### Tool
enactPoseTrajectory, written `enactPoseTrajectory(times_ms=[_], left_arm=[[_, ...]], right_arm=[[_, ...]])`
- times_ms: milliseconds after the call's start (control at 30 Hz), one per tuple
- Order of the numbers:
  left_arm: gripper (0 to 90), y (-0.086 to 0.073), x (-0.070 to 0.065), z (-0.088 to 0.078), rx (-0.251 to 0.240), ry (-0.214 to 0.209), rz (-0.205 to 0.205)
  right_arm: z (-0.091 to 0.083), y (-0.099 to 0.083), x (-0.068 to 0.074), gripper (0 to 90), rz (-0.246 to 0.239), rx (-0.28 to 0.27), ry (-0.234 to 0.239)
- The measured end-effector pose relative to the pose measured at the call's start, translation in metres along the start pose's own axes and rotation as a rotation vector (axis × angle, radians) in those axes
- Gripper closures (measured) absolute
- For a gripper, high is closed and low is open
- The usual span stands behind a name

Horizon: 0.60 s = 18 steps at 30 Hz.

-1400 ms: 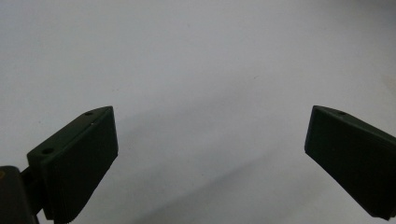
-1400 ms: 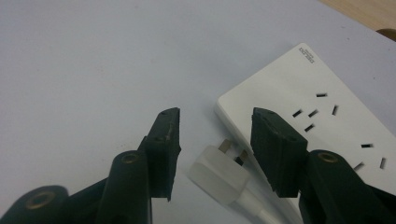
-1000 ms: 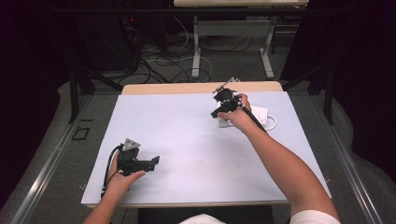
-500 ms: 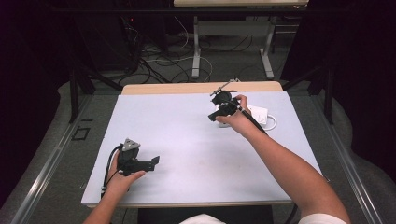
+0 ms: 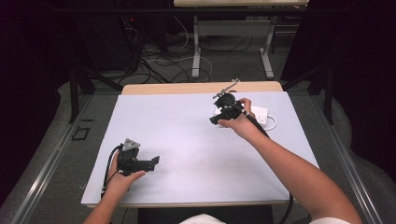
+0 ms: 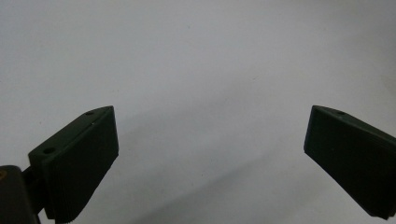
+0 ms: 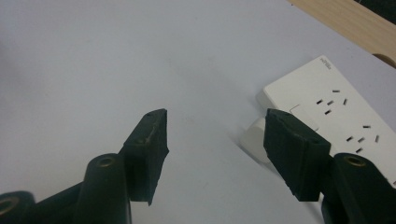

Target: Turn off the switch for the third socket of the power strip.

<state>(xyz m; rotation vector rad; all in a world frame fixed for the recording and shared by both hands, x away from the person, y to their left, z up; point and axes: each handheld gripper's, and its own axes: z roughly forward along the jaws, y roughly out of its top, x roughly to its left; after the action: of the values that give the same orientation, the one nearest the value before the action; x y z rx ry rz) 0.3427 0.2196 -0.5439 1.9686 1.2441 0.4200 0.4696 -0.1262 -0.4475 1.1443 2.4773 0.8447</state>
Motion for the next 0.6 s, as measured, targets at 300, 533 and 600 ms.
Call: enactPoseTrajectory(times_ms=[300,533,600], left_arm=[[3.2,0.0,0.0,0.0,0.001,-0.001,0.0],[3.2,0.0,0.0,0.0,0.0,0.0,-0.001],[3.2,0.0,0.0,0.0,0.0,0.001,-0.001]], right_arm=[[-0.01,-0.015,-0.001,31.6,0.002,-0.032,0.006],[-0.017,-0.028,0.0,21.8,0.0,-0.065,0.023],[-0.019,-0.032,0.0,19.3,-0.001,-0.069,0.023]])
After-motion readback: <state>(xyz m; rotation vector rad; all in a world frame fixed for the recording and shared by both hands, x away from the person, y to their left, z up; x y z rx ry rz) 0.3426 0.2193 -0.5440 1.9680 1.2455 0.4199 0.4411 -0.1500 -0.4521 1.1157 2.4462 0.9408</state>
